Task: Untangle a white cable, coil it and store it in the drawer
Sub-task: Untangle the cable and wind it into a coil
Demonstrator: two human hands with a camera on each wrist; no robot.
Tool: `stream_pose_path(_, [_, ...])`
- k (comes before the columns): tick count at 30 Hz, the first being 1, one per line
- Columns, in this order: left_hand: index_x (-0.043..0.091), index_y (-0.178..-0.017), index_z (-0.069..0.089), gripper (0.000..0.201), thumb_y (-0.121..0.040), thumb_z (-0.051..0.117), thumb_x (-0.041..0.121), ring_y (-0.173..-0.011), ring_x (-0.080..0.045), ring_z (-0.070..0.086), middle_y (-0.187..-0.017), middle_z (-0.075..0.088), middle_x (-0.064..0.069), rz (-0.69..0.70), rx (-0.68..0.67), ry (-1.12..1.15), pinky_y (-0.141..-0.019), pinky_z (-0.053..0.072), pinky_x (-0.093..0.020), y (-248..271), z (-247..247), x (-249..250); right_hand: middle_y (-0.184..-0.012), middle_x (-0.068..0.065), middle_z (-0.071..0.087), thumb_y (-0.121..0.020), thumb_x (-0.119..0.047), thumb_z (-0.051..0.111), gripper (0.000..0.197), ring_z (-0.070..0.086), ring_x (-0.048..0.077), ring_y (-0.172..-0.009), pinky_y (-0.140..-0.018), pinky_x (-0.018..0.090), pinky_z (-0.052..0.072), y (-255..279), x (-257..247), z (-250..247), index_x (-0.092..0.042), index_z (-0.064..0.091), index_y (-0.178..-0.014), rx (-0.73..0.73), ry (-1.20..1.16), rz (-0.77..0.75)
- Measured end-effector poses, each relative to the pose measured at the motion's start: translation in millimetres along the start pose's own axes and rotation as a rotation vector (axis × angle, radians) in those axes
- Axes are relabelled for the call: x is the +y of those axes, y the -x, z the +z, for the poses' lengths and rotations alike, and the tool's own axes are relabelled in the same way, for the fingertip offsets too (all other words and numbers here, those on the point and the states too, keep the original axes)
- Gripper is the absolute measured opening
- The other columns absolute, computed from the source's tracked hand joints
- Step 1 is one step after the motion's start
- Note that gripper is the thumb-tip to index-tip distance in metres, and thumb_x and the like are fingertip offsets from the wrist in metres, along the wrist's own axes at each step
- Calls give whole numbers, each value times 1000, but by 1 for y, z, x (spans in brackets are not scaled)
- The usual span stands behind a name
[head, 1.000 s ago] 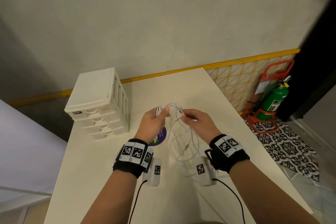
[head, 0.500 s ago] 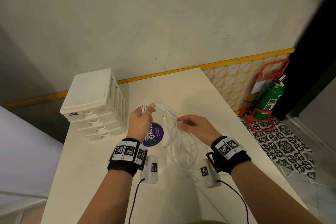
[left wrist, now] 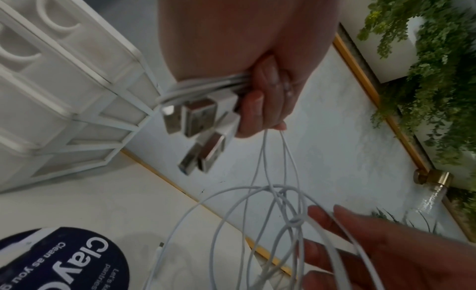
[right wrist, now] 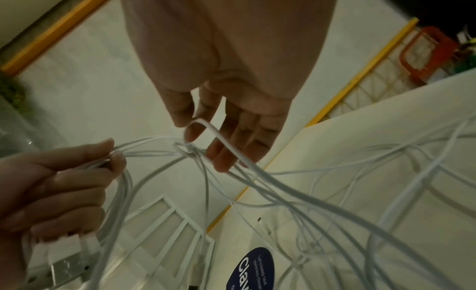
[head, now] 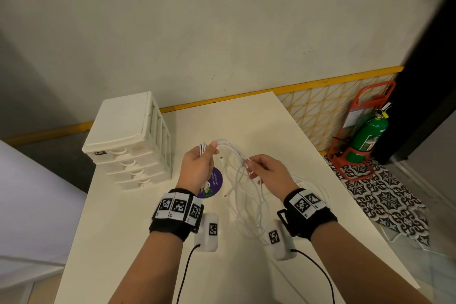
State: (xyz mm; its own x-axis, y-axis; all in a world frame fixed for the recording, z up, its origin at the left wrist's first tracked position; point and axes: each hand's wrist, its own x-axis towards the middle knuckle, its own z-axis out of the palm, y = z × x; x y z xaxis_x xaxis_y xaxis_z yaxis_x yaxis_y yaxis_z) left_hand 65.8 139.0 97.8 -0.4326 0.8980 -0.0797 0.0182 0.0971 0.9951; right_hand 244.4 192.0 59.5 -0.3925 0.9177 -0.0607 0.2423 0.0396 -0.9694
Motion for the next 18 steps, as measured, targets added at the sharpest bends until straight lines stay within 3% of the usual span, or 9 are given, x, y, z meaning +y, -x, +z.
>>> stream_pose_path(3, [10,-77,59,29,-95,53,31,-32,-7,28,-39,37,7,-4,7,3,-34,27,-18,1,1,-2,-94,3,64,-94,-11,38,27,58,16,-69,-58,23,40,1,-3,0,-12,64,-99,-111,-134,110])
stream_pose_path(6, [9,-78,59,29,-96,53,31,-33,-8,27,-39,36,5,3,1,18,-34,26,-18,3,2,-3,-100,5,63,-89,-4,43,23,60,16,-58,-50,20,39,3,-1,3,-14,61,-99,-167,-41,108])
stream_pose_path(8, [9,-77,59,29,-95,53,31,-33,-8,27,-39,36,6,5,-17,16,-35,27,-19,4,4,-4,-94,7,66,-86,-12,59,9,58,14,-51,-47,14,40,4,1,7,-13,59,-95,-152,43,82])
stream_pose_path(11, [9,-76,59,30,-95,53,31,-33,-8,28,-38,36,6,2,-40,4,-36,28,-18,5,5,-6,-78,3,65,-72,-22,77,25,54,9,-54,-52,15,43,1,6,11,-16,58,-88,-107,132,68])
stream_pose_path(14, [9,-75,60,29,-94,55,31,-34,-8,29,-39,36,6,-12,-38,3,-36,29,-19,6,4,-8,-71,-4,60,-69,-26,79,28,53,8,-62,-58,19,40,-4,13,12,-18,58,-85,-29,246,65])
stream_pose_path(18, [10,-69,54,31,-87,65,33,-35,-9,30,-42,36,4,-60,-18,-15,-38,29,-19,7,2,-11,-67,-3,60,-75,-27,72,19,52,10,-62,-63,25,41,-8,23,13,-12,61,-75,73,325,-20])
